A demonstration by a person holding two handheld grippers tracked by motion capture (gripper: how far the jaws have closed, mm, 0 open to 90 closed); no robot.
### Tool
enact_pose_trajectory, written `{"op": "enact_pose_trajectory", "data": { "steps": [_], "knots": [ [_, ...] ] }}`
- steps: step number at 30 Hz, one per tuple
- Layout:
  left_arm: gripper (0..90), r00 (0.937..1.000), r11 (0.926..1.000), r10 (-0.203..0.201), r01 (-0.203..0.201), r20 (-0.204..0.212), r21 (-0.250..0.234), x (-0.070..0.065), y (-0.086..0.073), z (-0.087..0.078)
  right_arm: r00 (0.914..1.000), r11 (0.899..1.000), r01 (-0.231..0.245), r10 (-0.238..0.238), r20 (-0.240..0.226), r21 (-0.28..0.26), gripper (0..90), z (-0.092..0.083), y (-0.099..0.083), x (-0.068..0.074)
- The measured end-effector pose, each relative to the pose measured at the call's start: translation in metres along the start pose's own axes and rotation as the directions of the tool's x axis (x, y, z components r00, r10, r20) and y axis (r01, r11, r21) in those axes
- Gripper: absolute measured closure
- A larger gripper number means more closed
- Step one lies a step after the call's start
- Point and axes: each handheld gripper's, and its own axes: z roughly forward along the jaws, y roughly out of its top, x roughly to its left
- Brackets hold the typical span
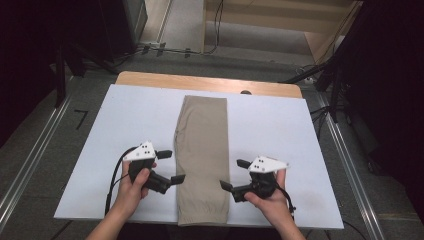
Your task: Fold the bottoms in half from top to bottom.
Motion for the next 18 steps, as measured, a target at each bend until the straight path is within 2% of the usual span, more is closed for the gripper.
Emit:
{"op": "enact_pose_trajectory", "data": {
  "steps": [4, 5, 6, 8, 9, 10, 11, 12, 15, 18],
  "knots": [
    [0.0, 0.9999, 0.9999, 0.004, -0.005, -0.015, -0.010, 0.024, 0.017, 0.009, 0.9998, 1.000, 0.007, -0.007, 0.018, 0.006, 6.1, 0.018, 0.023, -0.024],
    [0.0, 0.9999, 0.9998, 0.002, -0.002, -0.016, -0.018, 0.033, 0.022, 0.012, 0.9999, 1.000, 0.006, -0.006, 0.014, 0.007, 3.1, 0.021, 0.027, -0.028],
    [0.0, 0.9999, 0.9998, 0.000, 0.000, -0.016, -0.021, 0.038, 0.025, 0.014, 0.9999, 1.000, 0.011, -0.011, 0.009, 0.008, 0.0, 0.027, 0.032, -0.036],
    [0.0, 0.9997, 0.9997, -0.010, 0.009, -0.020, -0.022, 0.053, 0.034, 0.020, 0.9999, 1.000, 0.014, -0.014, -0.002, 0.017, 0.0, 0.036, 0.039, -0.046],
    [0.0, 0.9996, 0.9998, -0.011, 0.011, -0.024, -0.019, 0.058, 0.037, 0.022, 0.9997, 0.999, 0.006, -0.005, -0.024, 0.034, 0.0, 0.043, 0.044, -0.053],
    [0.0, 0.9991, 0.9999, -0.007, 0.007, -0.042, -0.010, 0.064, 0.041, 0.026, 0.9991, 0.999, 0.003, -0.001, -0.043, 0.048, 0.0, 0.047, 0.047, -0.058],
    [0.0, 0.9985, 1.0000, -0.006, 0.006, -0.054, 0.003, 0.072, 0.046, 0.031, 0.9990, 0.998, 0.003, -0.001, -0.044, 0.056, 0.0, 0.052, 0.051, -0.064],
    [0.0, 0.9982, 0.9999, -0.006, 0.007, -0.059, 0.010, 0.077, 0.049, 0.034, 0.9998, 0.998, 0.003, -0.002, -0.019, 0.059, 0.0, 0.059, 0.055, -0.072],
    [0.0, 0.9969, 0.9995, -0.004, 0.007, -0.079, 0.032, 0.096, 0.060, 0.046, 0.9996, 0.998, -0.029, 0.029, 0.004, 0.061, 0.0, 0.073, 0.064, -0.092],
    [0.0, 0.9953, 0.9988, -0.029, 0.033, -0.092, 0.037, 0.117, 0.071, 0.060, 0.9985, 0.997, -0.051, 0.050, 0.023, 0.064, 0.0, 0.086, 0.070, -0.112]
  ]
}}
